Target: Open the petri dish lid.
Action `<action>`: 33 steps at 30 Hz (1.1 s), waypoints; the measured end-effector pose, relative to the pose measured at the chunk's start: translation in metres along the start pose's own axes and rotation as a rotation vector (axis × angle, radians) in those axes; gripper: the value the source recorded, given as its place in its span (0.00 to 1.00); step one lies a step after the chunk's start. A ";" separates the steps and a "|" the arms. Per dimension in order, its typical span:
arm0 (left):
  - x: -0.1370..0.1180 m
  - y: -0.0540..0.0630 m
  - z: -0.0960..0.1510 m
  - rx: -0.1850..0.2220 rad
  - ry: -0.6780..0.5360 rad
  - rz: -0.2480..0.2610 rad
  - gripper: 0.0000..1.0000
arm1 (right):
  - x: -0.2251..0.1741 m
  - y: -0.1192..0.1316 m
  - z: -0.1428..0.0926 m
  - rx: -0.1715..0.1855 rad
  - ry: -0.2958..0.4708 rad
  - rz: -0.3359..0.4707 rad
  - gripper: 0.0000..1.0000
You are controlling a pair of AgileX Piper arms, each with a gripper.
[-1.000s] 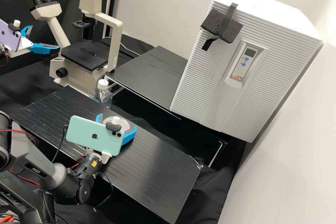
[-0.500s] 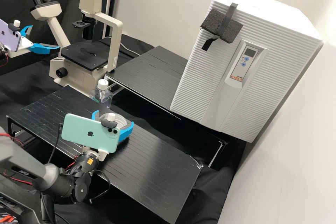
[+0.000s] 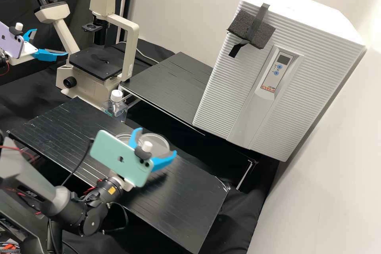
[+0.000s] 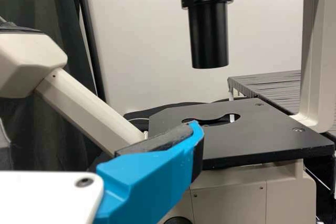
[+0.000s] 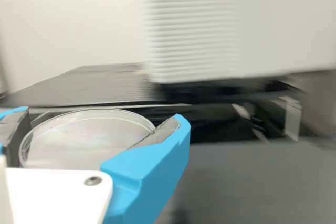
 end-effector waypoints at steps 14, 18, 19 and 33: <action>0.000 0.000 0.000 0.000 0.000 0.000 1.00 | 0.003 0.009 0.030 -0.025 -0.145 0.083 0.00; 0.000 0.000 0.000 0.000 0.000 0.000 1.00 | 0.003 0.008 0.033 -0.075 -0.153 0.078 1.00; 0.000 0.000 0.000 0.000 0.000 0.000 1.00 | 0.003 0.008 0.033 -0.085 -0.154 0.076 1.00; 0.000 0.000 0.000 0.000 0.000 0.000 1.00 | 0.006 0.010 0.030 -0.113 -0.162 0.120 1.00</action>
